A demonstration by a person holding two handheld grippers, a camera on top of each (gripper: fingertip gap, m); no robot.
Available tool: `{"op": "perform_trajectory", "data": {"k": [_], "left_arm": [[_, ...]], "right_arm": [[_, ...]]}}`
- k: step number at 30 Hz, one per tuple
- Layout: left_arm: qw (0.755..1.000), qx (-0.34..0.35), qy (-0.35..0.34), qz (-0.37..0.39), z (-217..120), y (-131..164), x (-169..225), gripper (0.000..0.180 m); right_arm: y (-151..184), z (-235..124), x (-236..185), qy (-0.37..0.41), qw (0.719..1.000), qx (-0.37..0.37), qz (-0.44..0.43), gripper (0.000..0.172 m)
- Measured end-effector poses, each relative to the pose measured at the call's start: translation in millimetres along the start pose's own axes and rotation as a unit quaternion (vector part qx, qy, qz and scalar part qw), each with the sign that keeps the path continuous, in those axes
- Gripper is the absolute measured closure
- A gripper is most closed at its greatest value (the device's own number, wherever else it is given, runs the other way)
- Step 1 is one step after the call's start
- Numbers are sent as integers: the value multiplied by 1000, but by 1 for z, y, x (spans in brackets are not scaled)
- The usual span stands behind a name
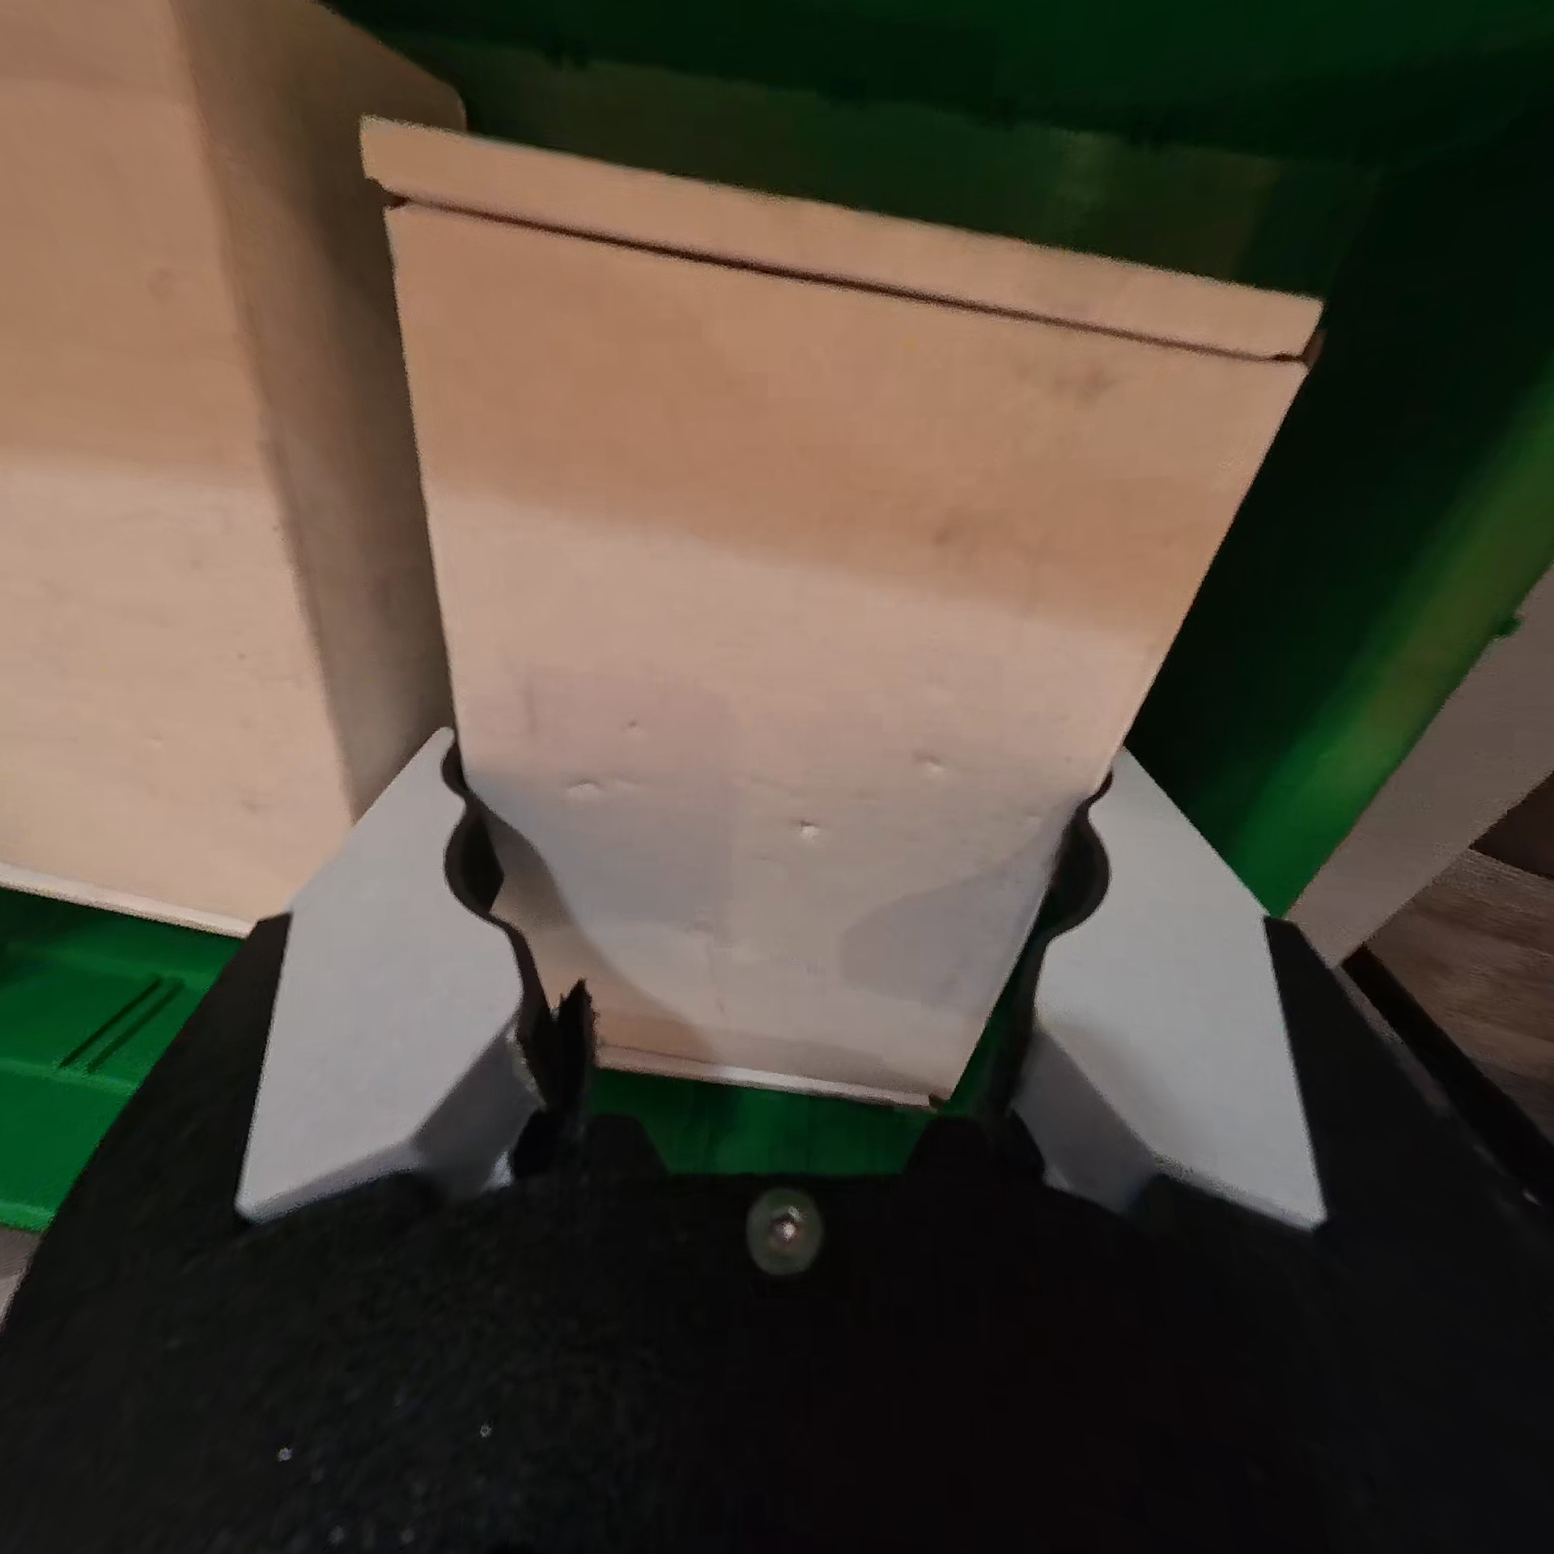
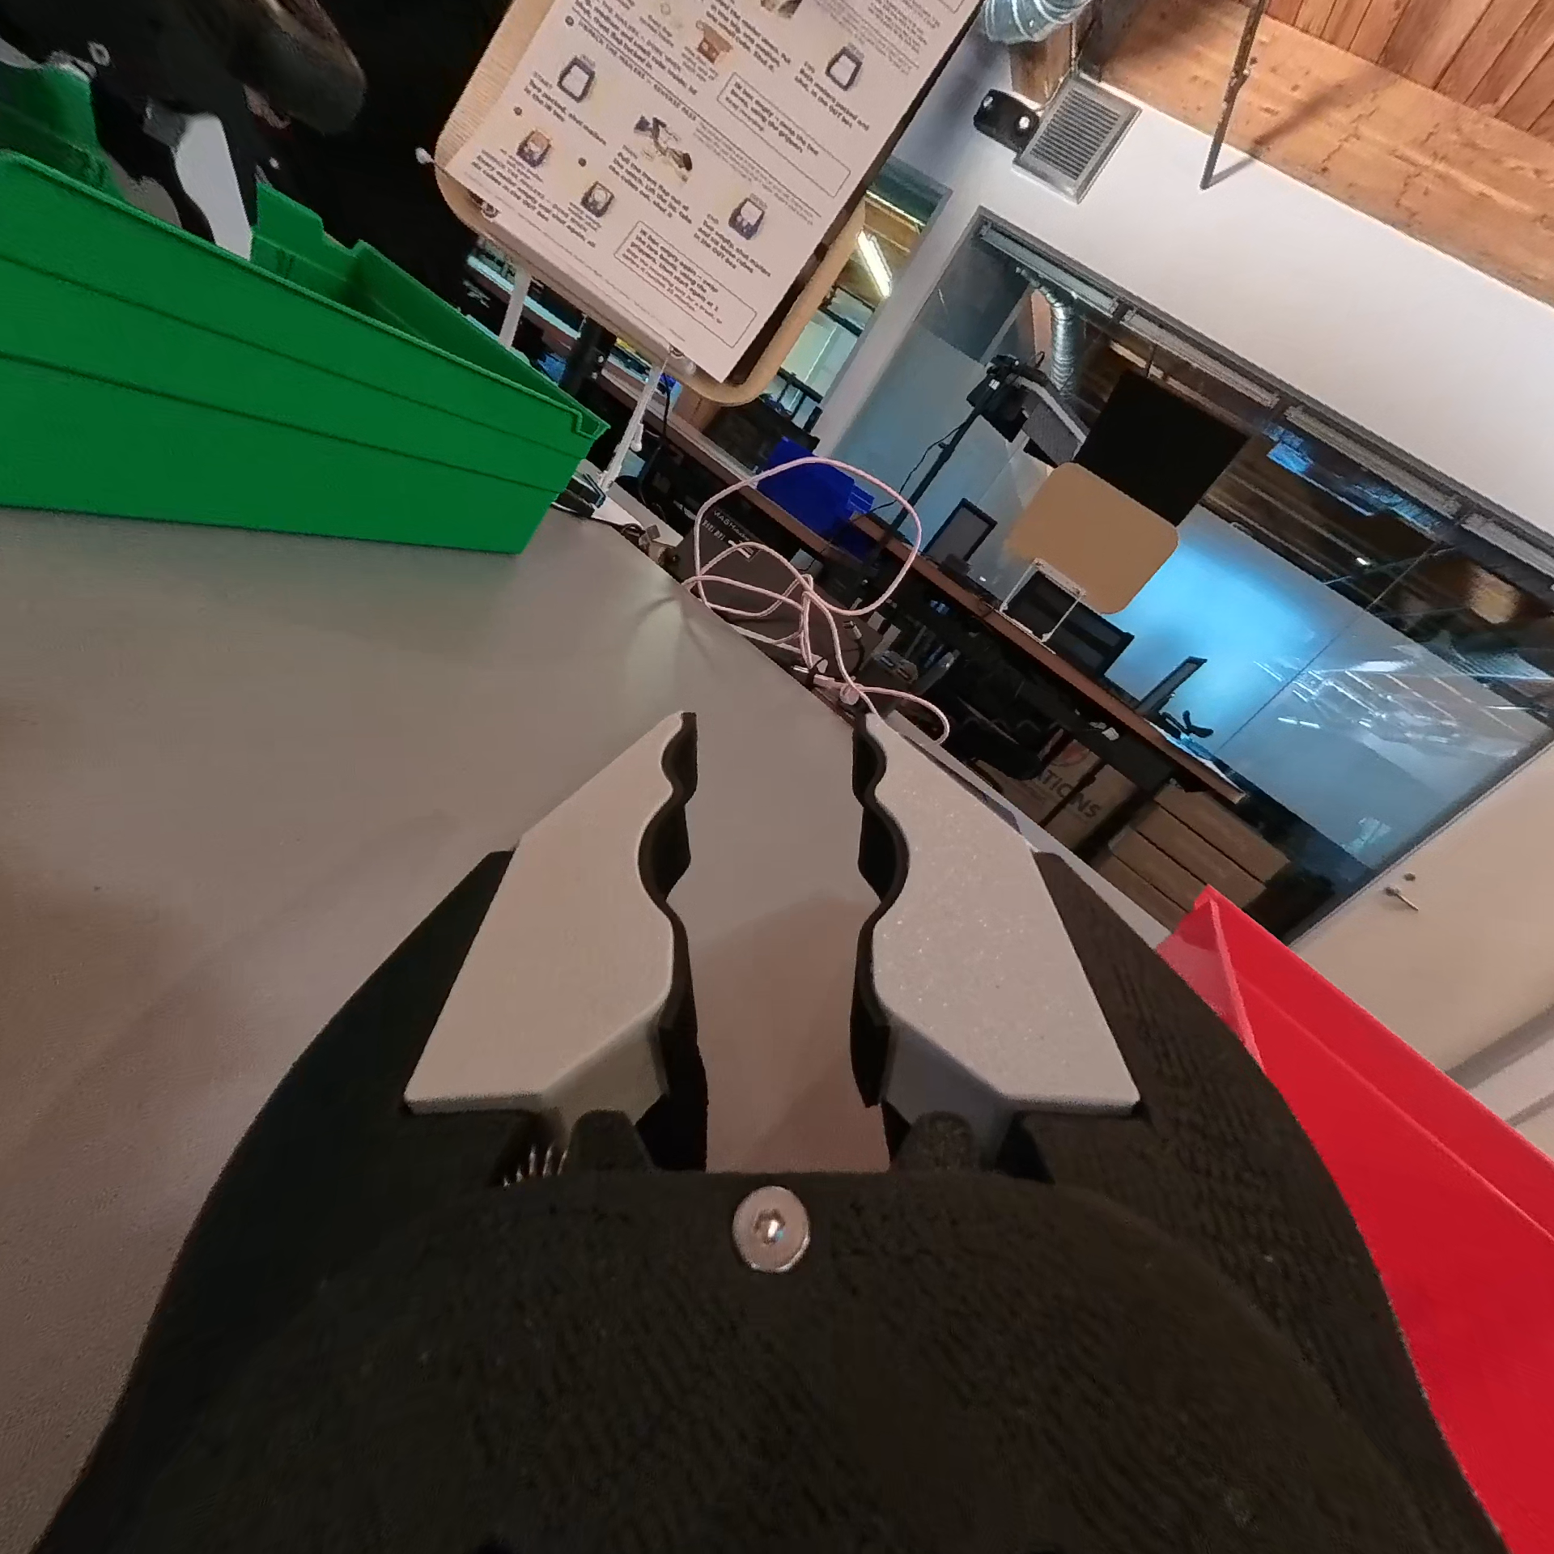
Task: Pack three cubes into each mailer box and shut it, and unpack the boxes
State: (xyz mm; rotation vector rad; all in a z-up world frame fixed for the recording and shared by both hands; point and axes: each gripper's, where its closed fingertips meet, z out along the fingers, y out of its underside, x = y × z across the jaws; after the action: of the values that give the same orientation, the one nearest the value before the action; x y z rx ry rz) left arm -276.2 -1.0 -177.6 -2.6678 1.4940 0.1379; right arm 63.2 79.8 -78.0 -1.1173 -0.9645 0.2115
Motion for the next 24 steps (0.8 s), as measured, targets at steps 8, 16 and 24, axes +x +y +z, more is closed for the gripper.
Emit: {"op": "perform_trajectory", "data": {"k": [8, 16, 24], "left_arm": [[986, 53, -155, 32, -37, -3, -2, 47], [955, 122, -267, 45, -124, -25, -16, 47], [946, 186, -234, 128, -155, -134, 5, 47]], "right_arm": [[0, 0, -1, -6, 1000, 0, 6, 136], [1, 0, 1, 2, 1000, -2, 4, 136], [6, 1, 8, 14, 1000, -14, 17, 135]]}}
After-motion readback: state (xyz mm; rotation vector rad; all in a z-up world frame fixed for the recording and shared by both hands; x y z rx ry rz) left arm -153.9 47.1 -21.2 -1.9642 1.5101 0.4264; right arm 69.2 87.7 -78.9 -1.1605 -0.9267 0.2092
